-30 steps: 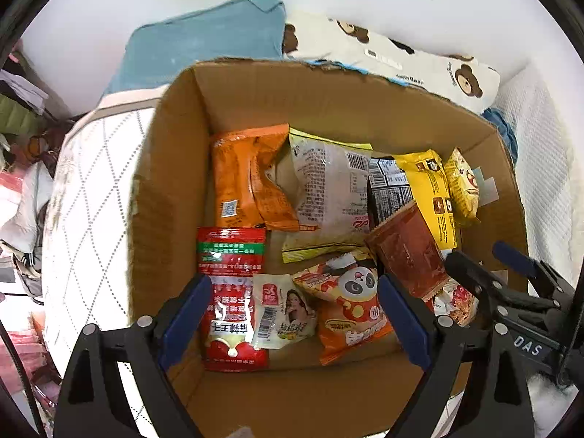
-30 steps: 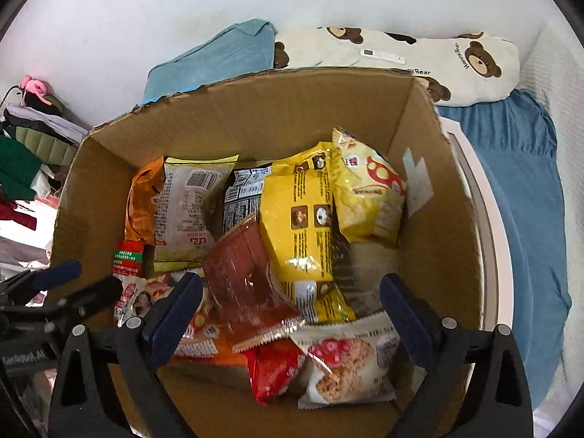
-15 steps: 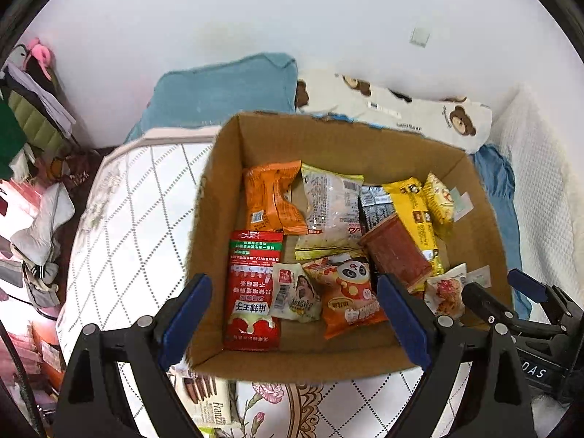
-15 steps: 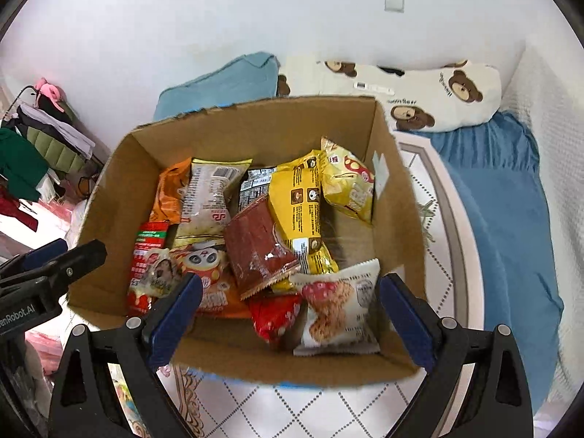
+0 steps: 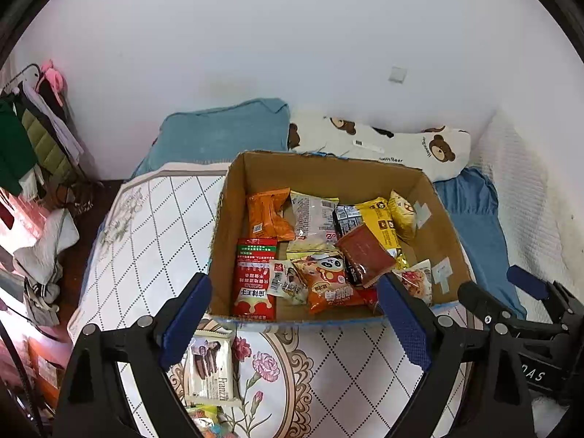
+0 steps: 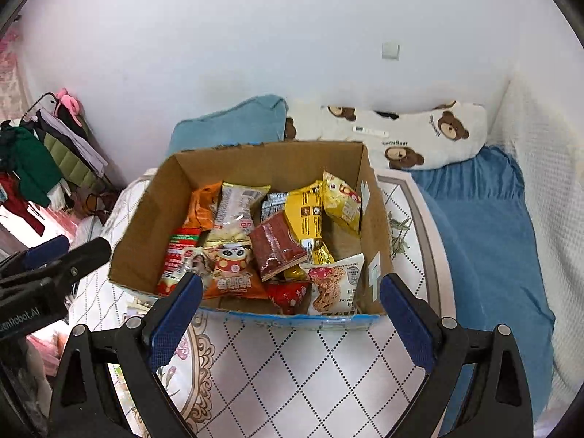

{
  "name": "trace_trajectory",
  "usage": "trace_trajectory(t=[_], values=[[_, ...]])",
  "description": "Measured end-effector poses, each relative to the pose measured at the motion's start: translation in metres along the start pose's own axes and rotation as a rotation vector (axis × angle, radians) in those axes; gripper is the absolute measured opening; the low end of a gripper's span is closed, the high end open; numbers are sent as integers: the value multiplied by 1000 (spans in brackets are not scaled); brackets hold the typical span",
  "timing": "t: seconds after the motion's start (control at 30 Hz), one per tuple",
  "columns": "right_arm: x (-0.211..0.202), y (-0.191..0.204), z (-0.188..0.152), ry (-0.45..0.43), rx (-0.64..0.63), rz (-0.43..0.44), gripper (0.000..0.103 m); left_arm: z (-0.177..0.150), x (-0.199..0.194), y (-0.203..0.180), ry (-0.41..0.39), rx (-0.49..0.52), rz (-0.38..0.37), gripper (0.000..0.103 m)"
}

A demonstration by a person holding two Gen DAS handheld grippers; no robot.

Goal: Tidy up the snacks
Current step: 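Move both open grippers back over the Franzzi pack and candy bag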

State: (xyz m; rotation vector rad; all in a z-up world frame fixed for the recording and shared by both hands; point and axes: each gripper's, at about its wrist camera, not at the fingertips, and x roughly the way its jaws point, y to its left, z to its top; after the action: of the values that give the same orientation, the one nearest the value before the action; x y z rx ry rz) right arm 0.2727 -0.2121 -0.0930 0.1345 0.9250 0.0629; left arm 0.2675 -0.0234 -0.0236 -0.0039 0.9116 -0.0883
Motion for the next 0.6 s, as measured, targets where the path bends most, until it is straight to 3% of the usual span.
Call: trace_trajectory(t=[0.33, 0.43, 0.6], values=[[-38, 2, -15, -70, 24, -5, 100, -21, -29, -4, -43, -3, 10, 93], [-40, 3, -22, -57, 40, 33, 100, -29, -31, 2, -36, -19, 27, 93], [-20, 23, -50, 47, 7, 134, 99, -57, -25, 31, 26, -49, 78, 93]])
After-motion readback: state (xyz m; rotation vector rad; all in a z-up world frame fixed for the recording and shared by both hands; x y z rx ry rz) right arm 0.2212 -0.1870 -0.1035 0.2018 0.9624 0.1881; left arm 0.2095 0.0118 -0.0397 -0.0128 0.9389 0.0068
